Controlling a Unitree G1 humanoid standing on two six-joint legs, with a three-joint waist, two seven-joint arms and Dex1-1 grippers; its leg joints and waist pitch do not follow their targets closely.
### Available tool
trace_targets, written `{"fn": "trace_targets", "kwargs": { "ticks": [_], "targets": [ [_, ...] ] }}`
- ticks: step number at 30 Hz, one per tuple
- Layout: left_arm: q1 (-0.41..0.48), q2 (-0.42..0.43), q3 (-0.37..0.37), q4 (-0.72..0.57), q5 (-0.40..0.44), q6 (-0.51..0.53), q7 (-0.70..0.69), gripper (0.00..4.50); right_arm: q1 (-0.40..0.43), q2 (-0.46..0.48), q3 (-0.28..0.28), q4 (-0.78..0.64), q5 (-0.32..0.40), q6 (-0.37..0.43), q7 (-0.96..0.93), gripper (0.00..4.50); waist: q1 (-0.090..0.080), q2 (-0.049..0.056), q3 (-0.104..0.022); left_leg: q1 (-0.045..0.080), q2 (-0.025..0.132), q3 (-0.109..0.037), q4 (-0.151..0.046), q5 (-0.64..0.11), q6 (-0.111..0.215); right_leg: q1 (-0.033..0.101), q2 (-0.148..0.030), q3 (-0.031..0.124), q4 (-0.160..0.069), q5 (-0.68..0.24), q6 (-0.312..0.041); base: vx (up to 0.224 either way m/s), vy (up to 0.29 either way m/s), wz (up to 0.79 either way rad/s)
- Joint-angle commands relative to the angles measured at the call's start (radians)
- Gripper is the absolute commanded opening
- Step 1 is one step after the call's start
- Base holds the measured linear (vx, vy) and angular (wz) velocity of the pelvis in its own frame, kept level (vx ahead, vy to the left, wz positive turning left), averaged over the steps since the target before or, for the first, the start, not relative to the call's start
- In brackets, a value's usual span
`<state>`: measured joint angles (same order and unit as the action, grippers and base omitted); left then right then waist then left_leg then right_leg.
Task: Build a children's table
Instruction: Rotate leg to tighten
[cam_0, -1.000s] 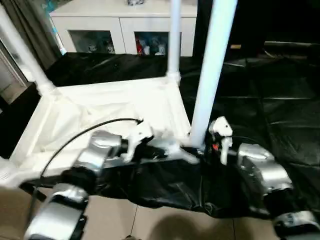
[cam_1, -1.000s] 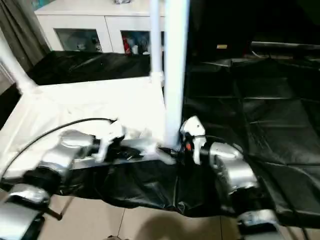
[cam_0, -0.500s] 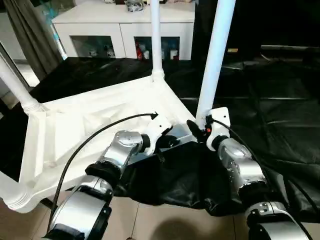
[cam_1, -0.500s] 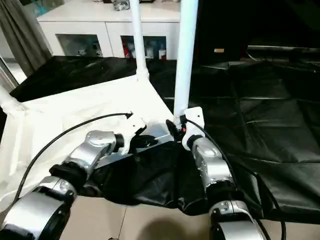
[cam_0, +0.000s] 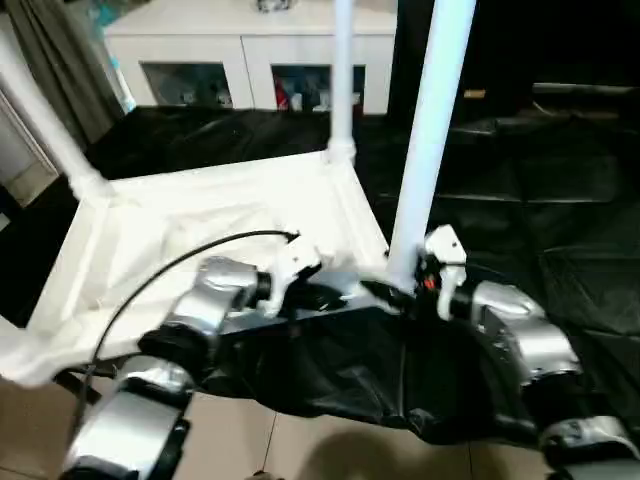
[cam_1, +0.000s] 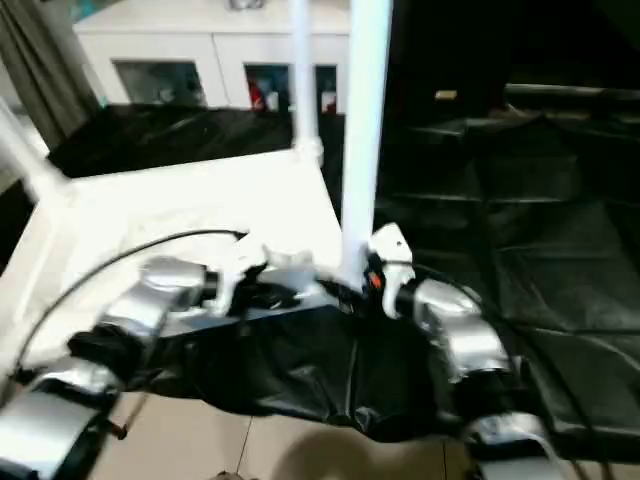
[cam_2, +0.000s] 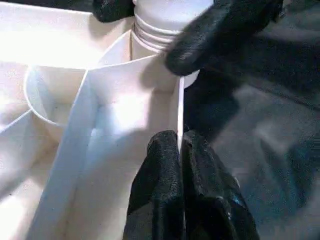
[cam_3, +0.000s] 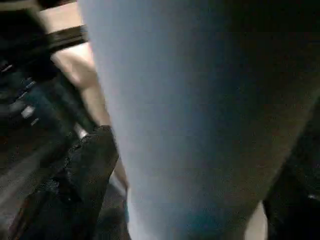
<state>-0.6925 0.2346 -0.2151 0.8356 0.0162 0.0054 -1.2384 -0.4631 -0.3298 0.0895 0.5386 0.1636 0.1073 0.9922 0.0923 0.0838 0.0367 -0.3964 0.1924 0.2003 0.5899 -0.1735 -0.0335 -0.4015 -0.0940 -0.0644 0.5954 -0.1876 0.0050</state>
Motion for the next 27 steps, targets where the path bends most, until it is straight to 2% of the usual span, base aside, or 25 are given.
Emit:
{"fn": "trace_targets", "kwargs": {
  "ticks": [1,4,5,9,12,14,18,21,22,23,24,25,27],
  "targets": [
    [0.013,-0.001,-0.016,-0.025,-0.022,0.004,-0.063,0.00,0.008,-0.010,0.021,-0.024,0.007,0.003,0.044,3.86,0.002,-0.016,-0.069,0.023,0.044,-0.019,-0.057,-0.118,0.126,0.045,-0.055,0.031,-0.046,-0.018,-0.280,0.000,0.000,0.00],
    [0.024,0.033,-0.022,-0.049,-0.030,0.019,-0.120,0.00,0.012,-0.048,0.032,-0.035,0.005,-0.002,0.105,3.86,0.001,-0.018,-0.068,0.023,0.043,-0.018,-0.056,-0.129,0.127,0.044,-0.054,0.030,-0.045,-0.012,-0.290,0.000,0.000,0.00],
    [0.027,0.040,-0.022,-0.056,-0.034,0.023,-0.128,0.00,0.014,-0.055,0.035,-0.040,0.005,0.002,0.120,3.86,0.002,-0.017,-0.067,0.023,0.044,-0.017,-0.058,-0.152,0.120,0.044,-0.056,0.031,-0.048,-0.040,-0.289,0.000,0.000,0.00],
    [0.033,0.055,-0.021,-0.071,-0.039,0.032,-0.140,0.00,0.013,-0.058,0.035,-0.049,0.018,0.019,0.135,3.52,0.001,-0.019,-0.064,0.022,0.044,-0.018,-0.061,-0.176,0.101,0.045,-0.058,0.032,-0.052,-0.088,-0.281,0.000,0.000,0.00],
    [0.036,0.054,-0.018,-0.077,-0.038,0.035,-0.136,0.00,0.017,-0.051,0.040,-0.054,0.022,0.028,0.140,3.23,0.001,-0.020,-0.067,0.023,0.044,-0.018,-0.059,-0.158,0.099,0.046,-0.057,0.032,-0.048,-0.067,-0.282,0.000,0.000,0.00],
    [0.037,0.049,-0.016,-0.078,-0.038,0.035,-0.127,0.00,0.020,-0.046,0.043,-0.058,0.021,0.030,0.135,3.12,0.002,-0.020,-0.068,0.023,0.044,-0.018,-0.057,-0.142,0.104,0.045,-0.056,0.032,-0.046,-0.044,-0.283,0.000,0.000,0.00],
    [0.019,0.006,0.003,-0.050,-0.025,0.030,0.002,0.00,0.036,0.013,0.030,-0.039,-0.002,0.056,0.002,2.80,0.002,-0.020,-0.066,0.021,0.042,-0.018,-0.057,-0.141,0.107,0.045,-0.057,0.031,-0.047,-0.048,-0.283,0.000,0.000,0.00],
    [-0.025,-0.065,0.033,0.027,-0.001,0.021,0.208,0.00,0.011,0.102,-0.002,0.082,-0.079,0.032,-0.293,2.73,-0.010,-0.022,-0.058,0.027,0.039,-0.019,-0.067,-0.217,0.046,0.038,-0.060,0.034,-0.065,-0.196,-0.255,0.000,0.000,0.00],
    [-0.025,-0.065,0.033,0.027,-0.001,0.021,0.208,0.00,0.011,0.102,-0.002,0.082,-0.079,0.032,-0.293,2.72,-0.015,-0.023,-0.053,0.028,0.037,-0.022,-0.072,-0.255,0.022,0.039,-0.060,0.034,-0.072,-0.266,-0.237,0.000,0.000,0.00],
    [-0.040,-0.094,0.046,0.050,0.000,0.019,0.277,0.00,0.002,0.134,-0.018,0.115,-0.080,0.038,-0.370,2.72,-0.016,-0.023,-0.050,0.034,0.036,-0.022,-0.074,-0.286,0.009,0.037,-0.061,0.035,-0.080,-0.327,-0.213,0.000,0.000,0.00],
    [-0.051,-0.115,0.052,0.064,0.002,0.017,0.320,0.00,-0.008,0.160,-0.034,0.137,-0.079,0.044,-0.434,2.71,-0.016,-0.012,-0.049,0.038,0.037,-0.024,-0.075,-0.306,0.002,0.034,-0.062,0.037,-0.082,-0.349,-0.208,0.000,0.000,0.00],
    [-0.051,-0.115,0.052,0.064,0.002,0.017,0.320,0.00,-0.008,0.160,-0.034,0.137,-0.079,0.044,-0.434,2.71,-0.021,-0.020,-0.045,0.038,0.035,-0.025,-0.079,-0.336,-0.006,0.035,-0.062,0.037,-0.090,-0.393,-0.191,0.000,0.000,0.00],
    [-0.068,-0.150,0.059,0.083,0.002,0.015,0.386,0.00,-0.021,0.199,-0.051,0.162,-0.081,0.052,-0.524,2.70,-0.021,-0.021,-0.047,0.042,0.034,-0.027,-0.080,-0.348,-0.010,0.034,-0.062,0.038,-0.095,-0.421,-0.173,0.000,0.000,0.00]
  ]
}}
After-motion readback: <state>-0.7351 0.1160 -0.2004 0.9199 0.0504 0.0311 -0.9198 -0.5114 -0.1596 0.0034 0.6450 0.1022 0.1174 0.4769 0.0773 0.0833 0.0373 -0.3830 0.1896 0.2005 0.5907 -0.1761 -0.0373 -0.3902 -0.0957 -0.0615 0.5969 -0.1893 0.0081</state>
